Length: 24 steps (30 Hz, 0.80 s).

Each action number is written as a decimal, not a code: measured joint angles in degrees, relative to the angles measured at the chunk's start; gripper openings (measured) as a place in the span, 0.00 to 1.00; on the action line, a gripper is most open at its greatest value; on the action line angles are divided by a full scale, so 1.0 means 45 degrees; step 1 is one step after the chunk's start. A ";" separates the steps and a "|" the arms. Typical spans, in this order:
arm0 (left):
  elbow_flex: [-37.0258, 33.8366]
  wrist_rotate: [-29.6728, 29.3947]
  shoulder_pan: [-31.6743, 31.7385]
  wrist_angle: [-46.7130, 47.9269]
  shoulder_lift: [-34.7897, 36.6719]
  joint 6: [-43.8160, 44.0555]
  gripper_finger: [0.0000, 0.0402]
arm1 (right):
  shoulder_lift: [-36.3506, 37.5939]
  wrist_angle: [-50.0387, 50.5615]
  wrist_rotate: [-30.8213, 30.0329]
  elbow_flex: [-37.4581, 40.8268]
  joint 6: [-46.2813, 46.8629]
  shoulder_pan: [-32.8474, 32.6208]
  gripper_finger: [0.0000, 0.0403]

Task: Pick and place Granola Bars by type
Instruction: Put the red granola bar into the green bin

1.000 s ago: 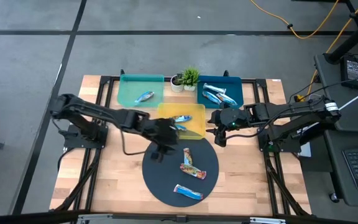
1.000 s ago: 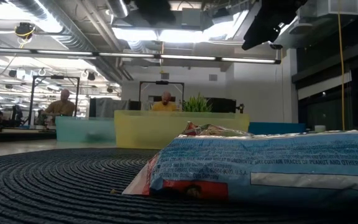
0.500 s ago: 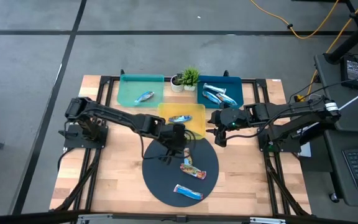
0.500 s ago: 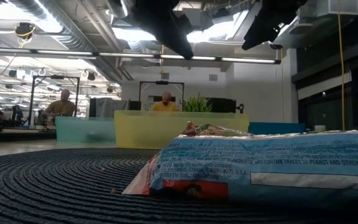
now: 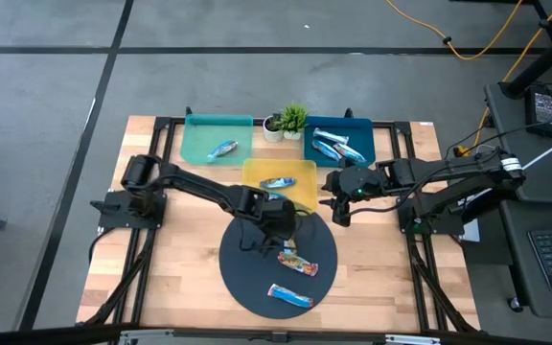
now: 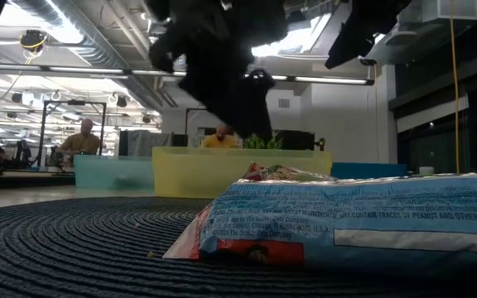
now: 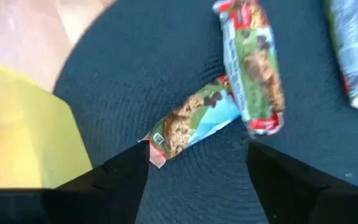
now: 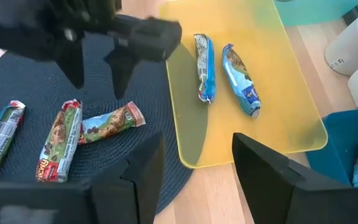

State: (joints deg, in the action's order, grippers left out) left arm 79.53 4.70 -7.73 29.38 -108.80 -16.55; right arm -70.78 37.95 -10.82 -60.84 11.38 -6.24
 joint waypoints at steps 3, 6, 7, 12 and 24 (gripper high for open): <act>-0.0005 -0.0026 0.0000 -0.0343 -0.0405 -0.0297 0.66 | 0.0000 0.0089 0.0076 0.0000 0.0013 0.0000 0.47; -0.0001 -0.0072 0.0000 -0.0742 -0.0680 -0.0540 0.66 | 0.0000 0.0180 0.0085 0.0000 0.0072 0.0000 0.47; 0.0005 -0.0128 0.0000 -0.0932 -0.0821 -0.0636 0.66 | 0.0000 0.0186 0.0085 0.0000 0.0071 0.0000 0.47; -0.0005 -0.0274 0.0000 -0.1301 -0.1303 -0.1085 0.65 | 0.0000 0.0225 0.0091 0.0000 0.0100 0.0000 0.47; -0.0004 -0.0083 0.0001 -0.1668 -0.1968 -0.1085 0.63 | 0.0000 0.0217 0.0103 0.0000 0.0115 0.0000 0.47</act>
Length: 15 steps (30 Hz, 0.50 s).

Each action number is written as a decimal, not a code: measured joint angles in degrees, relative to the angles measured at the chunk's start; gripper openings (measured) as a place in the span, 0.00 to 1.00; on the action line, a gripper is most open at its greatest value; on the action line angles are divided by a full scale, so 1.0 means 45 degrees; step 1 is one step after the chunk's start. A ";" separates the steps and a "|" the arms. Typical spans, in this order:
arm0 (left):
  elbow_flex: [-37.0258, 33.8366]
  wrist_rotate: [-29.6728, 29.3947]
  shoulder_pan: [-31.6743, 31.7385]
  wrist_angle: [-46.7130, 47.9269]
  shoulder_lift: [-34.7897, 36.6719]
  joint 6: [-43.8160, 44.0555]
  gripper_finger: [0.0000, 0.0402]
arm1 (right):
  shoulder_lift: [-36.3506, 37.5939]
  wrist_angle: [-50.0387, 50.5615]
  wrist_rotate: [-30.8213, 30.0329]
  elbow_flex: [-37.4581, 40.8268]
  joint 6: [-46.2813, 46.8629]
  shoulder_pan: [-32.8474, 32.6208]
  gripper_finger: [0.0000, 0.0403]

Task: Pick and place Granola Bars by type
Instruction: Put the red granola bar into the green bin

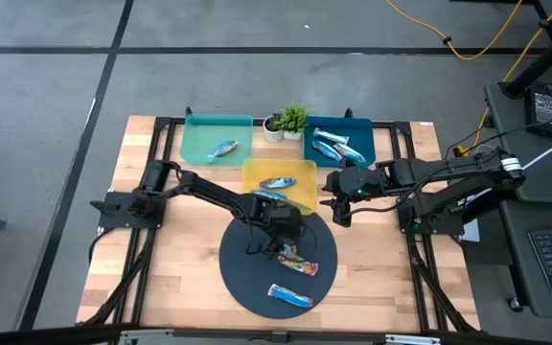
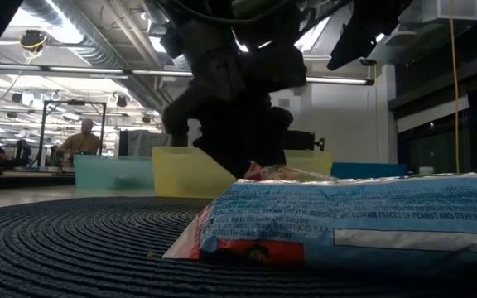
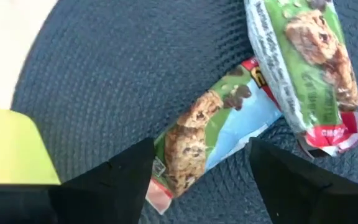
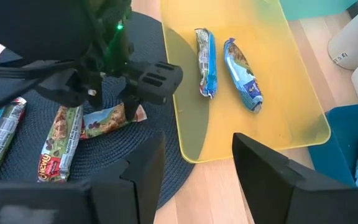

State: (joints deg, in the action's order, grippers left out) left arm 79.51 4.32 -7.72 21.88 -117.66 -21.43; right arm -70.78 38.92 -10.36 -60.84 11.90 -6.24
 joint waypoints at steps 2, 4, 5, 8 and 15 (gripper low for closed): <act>0.0019 -0.0087 0.0004 -0.0208 -0.0151 0.0012 0.62 | 0.0000 0.0003 0.0002 0.0000 0.0004 -0.0001 0.47; 0.0014 -0.0090 0.0004 -0.0113 -0.0153 0.0028 0.61 | 0.0000 -0.0002 0.0005 0.0000 0.0006 0.0000 0.47; 0.0014 -0.0092 0.0004 -0.0155 -0.0169 0.0082 0.60 | 0.0000 -0.0001 0.0006 0.0000 0.0009 0.0000 0.47; 0.0014 -0.0122 0.0005 -0.0186 -0.0202 0.0165 0.56 | 0.0000 -0.0001 0.0006 0.0000 0.0019 0.0000 0.47; 0.0014 -0.0403 0.0004 -0.0181 -0.0197 0.0287 0.39 | 0.0000 -0.0001 0.0006 0.0000 0.0282 0.0000 0.47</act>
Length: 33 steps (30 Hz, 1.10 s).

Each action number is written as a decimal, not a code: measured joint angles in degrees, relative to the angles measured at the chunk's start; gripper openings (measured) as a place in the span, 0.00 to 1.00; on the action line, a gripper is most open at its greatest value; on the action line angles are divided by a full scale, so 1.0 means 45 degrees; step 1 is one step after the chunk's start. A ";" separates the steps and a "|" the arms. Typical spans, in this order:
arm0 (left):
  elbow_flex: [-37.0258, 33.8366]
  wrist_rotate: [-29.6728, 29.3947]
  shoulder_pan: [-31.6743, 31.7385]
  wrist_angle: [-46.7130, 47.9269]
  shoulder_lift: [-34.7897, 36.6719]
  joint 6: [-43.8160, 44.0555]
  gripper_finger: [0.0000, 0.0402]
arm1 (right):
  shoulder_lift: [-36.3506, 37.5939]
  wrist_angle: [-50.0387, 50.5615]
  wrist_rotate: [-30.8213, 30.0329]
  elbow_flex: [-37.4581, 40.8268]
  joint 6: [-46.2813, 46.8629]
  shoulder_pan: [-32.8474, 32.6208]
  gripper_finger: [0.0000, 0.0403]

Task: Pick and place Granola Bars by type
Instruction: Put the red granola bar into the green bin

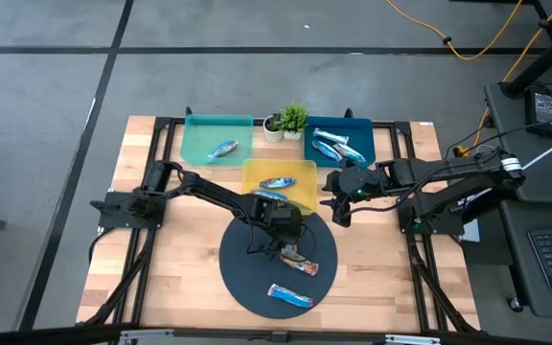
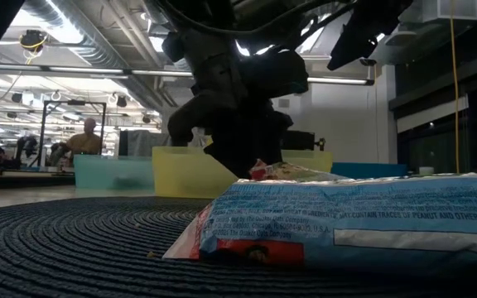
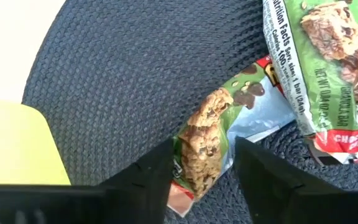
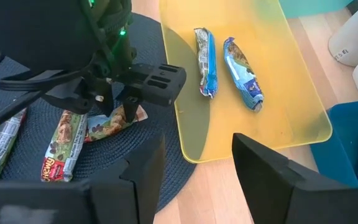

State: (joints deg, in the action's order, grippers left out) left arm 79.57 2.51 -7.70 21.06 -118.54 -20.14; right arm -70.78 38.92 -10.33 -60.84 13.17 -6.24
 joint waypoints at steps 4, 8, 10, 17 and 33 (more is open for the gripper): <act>0.0000 0.0006 0.0000 0.0005 0.0010 0.0043 0.28 | 0.0000 0.0004 -0.0005 0.0000 -0.0033 0.0000 0.47; 0.0000 0.0008 0.0000 0.0004 0.0010 0.0353 0.20 | 0.0000 0.0004 -0.0004 0.0000 -0.0044 0.0000 0.47; -0.0001 0.0009 0.0000 0.0084 0.0084 0.0566 0.17 | 0.0000 0.0004 -0.0005 0.0000 -0.0049 0.0000 0.47; -0.0029 -0.0089 -0.0039 0.1235 0.0773 0.0703 0.14 | 0.0000 0.0030 -0.0005 0.0000 -0.0065 0.0000 0.47; -0.0015 -0.2010 -0.0096 0.1892 0.3385 0.1376 0.13 | 0.0000 0.0043 -0.0019 0.0000 -0.0207 0.0000 0.47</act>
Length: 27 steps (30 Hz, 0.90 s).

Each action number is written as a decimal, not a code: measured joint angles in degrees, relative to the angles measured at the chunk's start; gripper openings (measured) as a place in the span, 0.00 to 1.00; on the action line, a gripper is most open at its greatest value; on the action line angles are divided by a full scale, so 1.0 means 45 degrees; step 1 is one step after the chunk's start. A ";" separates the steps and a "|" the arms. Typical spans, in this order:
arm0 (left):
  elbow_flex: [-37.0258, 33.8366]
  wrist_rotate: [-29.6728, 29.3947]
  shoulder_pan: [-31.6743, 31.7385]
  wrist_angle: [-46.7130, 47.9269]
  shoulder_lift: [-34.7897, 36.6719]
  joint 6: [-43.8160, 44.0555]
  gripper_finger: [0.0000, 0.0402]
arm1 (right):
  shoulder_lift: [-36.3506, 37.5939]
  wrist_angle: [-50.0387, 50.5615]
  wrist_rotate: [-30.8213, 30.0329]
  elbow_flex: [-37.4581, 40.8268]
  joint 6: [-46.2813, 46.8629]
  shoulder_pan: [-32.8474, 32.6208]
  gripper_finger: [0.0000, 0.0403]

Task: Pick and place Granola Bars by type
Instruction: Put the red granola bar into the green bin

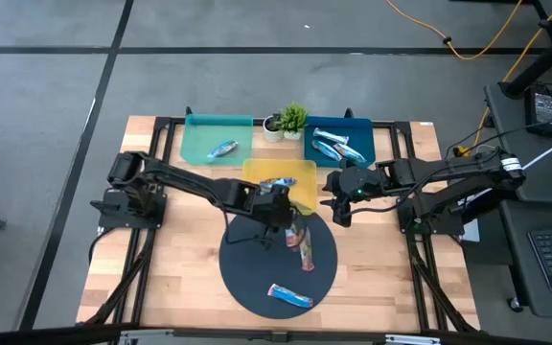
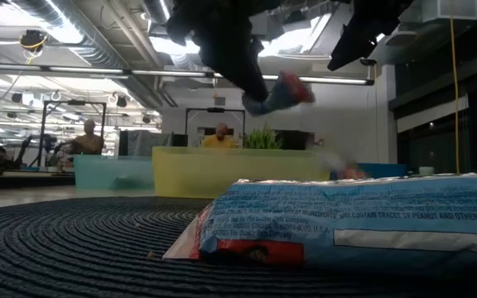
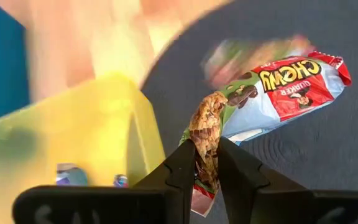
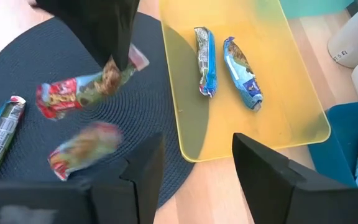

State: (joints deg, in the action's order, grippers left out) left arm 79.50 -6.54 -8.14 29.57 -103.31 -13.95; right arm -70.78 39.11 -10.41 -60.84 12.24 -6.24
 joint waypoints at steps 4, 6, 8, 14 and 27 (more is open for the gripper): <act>0.0011 -0.0056 0.0096 -0.0026 0.0165 0.0276 0.13 | 0.0000 -0.0003 -0.0010 0.0000 -0.0147 0.0000 0.47; 0.0006 -0.0060 0.0091 0.0017 0.0160 0.0280 0.13 | 0.0000 0.0000 -0.0010 0.0000 -0.0158 0.0000 0.47; 0.0006 -0.0060 0.0091 0.0008 0.0165 0.0285 0.13 | 0.0000 -0.0002 -0.0015 0.0000 -0.0162 0.0000 0.47; 0.0006 -0.0059 0.0091 -0.0002 0.0160 0.0319 0.13 | 0.0000 -0.0005 -0.0017 0.0000 -0.0162 0.0000 0.47; 0.1170 -0.0450 0.0296 0.1136 0.1054 0.0632 0.13 | 0.0000 -0.0015 -0.0024 0.0005 -0.0167 0.0005 0.47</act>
State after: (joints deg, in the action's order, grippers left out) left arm 84.76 -8.56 -6.81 34.68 -98.56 -11.10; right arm -70.78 39.05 -10.52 -60.82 11.49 -6.22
